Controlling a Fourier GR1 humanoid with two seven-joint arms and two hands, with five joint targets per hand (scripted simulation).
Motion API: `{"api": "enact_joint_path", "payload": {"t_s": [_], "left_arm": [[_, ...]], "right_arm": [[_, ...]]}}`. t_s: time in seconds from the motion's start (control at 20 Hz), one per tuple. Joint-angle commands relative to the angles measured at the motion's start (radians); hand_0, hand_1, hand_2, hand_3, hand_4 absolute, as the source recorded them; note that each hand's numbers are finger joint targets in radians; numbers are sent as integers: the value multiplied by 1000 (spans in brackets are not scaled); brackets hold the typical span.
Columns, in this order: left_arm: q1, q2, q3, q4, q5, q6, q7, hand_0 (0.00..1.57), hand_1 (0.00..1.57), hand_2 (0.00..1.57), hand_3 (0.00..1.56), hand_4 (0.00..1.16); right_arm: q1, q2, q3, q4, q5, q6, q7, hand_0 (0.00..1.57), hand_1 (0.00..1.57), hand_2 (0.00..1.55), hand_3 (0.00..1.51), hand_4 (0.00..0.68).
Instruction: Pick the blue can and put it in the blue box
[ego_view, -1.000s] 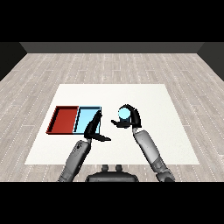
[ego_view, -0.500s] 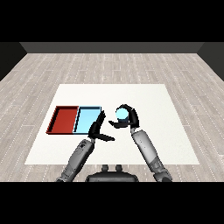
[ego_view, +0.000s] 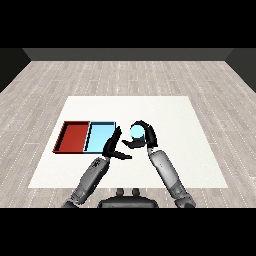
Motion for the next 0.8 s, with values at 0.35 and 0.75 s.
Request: {"api": "enact_joint_path", "payload": {"t_s": [0.35, 0.75], "left_arm": [[-71, -5, -67, 59, 40, 73, -30, 0, 0, 0, 0, 0], [-143, -5, -114, 148, 145, 109, -90, 0, 0, 0, 0, 0]], "right_arm": [[-95, 2, 93, 65, -63, -81, 7, 1463, 1463, 1458, 1407, 620], [-29, 2, 160, 31, -147, -152, -57, 1449, 1449, 1453, 1383, 602]]}}
